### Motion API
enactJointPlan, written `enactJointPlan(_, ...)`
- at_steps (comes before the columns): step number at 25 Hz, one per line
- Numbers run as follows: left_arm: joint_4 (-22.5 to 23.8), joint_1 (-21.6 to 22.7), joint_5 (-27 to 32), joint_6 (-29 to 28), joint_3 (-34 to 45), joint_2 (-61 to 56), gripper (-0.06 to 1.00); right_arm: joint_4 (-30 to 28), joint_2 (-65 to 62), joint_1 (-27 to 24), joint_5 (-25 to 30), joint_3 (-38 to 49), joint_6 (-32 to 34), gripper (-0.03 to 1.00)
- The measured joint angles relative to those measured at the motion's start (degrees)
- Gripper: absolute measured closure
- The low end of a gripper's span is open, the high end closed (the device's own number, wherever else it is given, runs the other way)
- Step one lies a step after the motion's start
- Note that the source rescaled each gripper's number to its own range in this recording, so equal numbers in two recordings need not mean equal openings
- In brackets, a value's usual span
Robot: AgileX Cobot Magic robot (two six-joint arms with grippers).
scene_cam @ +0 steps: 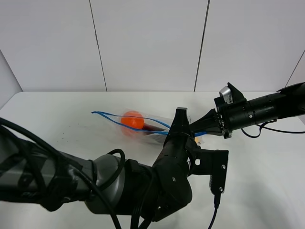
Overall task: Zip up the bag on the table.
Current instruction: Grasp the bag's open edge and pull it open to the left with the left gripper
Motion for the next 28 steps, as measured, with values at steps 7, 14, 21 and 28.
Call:
enactJointPlan(7,0.0,-0.06,-0.12,0.0,0.0,0.0,0.77,-0.05,0.0,0.0,0.0,0.0,0.0,0.97)
enactJointPlan(14,0.0,-0.06,-0.18,0.0,0.0,0.0,0.94,-0.05,0.0,0.0,0.05,0.0,0.0,0.97)
enactJointPlan(21,0.0,-0.06,-0.18,0.14,0.0,0.0,0.94,-0.06,0.0,0.0,0.05,0.0,0.0,0.97)
enactJointPlan(28,-3.65,-0.28,1.15,6.55,0.0,-0.74,0.94,-0.38,0.0,0.19,0.27,0.0,0.0,0.97)
